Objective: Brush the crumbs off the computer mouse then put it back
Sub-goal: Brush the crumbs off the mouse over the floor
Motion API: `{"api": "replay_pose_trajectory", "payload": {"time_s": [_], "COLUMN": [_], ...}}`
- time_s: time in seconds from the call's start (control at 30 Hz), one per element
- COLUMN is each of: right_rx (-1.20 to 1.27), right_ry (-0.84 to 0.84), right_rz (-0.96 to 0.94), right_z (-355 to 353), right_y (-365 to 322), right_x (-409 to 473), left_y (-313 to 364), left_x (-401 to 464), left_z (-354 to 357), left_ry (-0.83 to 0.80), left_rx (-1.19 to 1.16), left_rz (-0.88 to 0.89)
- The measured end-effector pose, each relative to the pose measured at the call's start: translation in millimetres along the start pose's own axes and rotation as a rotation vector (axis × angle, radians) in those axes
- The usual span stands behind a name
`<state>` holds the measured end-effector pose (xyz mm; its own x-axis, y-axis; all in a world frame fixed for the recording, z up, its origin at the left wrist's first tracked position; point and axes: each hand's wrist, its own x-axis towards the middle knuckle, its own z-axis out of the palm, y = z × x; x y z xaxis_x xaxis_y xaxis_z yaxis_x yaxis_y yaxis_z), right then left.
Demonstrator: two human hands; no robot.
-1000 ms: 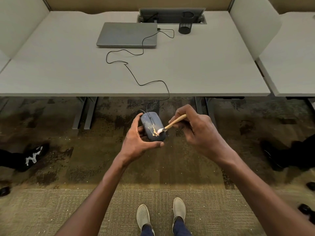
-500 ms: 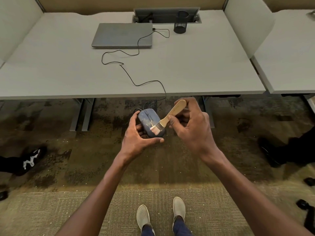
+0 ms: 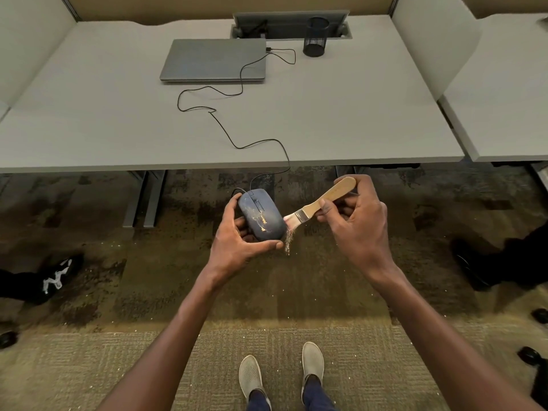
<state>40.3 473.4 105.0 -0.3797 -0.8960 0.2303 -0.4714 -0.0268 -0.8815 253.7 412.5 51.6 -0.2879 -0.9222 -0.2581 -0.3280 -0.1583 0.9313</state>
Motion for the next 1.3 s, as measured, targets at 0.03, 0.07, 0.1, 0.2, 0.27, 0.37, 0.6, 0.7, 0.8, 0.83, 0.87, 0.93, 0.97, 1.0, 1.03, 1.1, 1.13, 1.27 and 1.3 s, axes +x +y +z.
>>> {"api": "replay_pose_trajectory", "payload": {"time_s": [0.03,0.07,0.1,0.2,0.27,0.37,0.6,0.7,0.8,0.83,0.87,0.93,0.97,1.0,1.03,1.1,1.13,1.27,1.3], "right_rx": [0.012,0.026,0.04,0.063,0.048,0.044,0.006,0.046,0.031,0.014,-0.01,-0.061,-0.072,-0.074,-0.069,-0.062,-0.062,-0.112,-0.125], "right_ry": [0.005,0.007,0.0,-0.05,-0.091,-0.113,0.003,-0.066,-0.138,-0.14,-0.126,-0.093,-0.086,-0.086,-0.099,-0.178,-0.232,-0.341,-0.34], "right_rz": [-0.004,-0.01,-0.015,-0.03,-0.046,-0.062,-0.065,-0.104,-0.114,-0.119,-0.134,-0.183,-0.203,-0.213,-0.223,-0.24,-0.237,-0.245,-0.259], "right_z": [0,0,0,4,8,10,1,3,5,5,5,5,5,3,2,0,0,5,6], "right_y": [-1,-3,-4,-8,-8,-5,-2,-7,-9,-9,-9,-11,-14,-15,-16,-19,-20,-24,-25], "right_x": [0,-1,-1,-4,-7,-10,-5,-5,-1,1,4,9,11,14,16,18,18,26,30], "left_y": [0,1,1,3,4,5,4,6,5,4,3,1,0,0,0,-1,-1,-3,-3], "left_x": [0,0,-1,-2,-2,-4,-7,-8,-7,-6,-6,-7,-7,-7,-7,-8,-7,-6,-6], "left_z": [0,0,1,2,2,2,-2,-1,0,0,-1,-3,-5,-5,-5,-5,-5,-4,-4], "left_ry": [-0.003,-0.006,-0.008,-0.012,-0.011,-0.007,-0.017,-0.028,-0.046,-0.053,-0.061,-0.061,-0.057,-0.062,-0.069,-0.09,-0.103,-0.144,-0.15], "left_rx": [-0.001,0.0,0.002,0.001,0.002,0.012,0.011,0.005,0.004,0.002,-0.002,-0.008,-0.01,-0.011,-0.011,-0.017,-0.023,-0.021,-0.024], "left_rz": [-0.003,-0.005,-0.007,-0.009,-0.007,0.005,0.012,0.012,0.014,0.016,0.016,0.012,0.011,0.012,0.014,0.011,0.005,-0.004,-0.006]}}
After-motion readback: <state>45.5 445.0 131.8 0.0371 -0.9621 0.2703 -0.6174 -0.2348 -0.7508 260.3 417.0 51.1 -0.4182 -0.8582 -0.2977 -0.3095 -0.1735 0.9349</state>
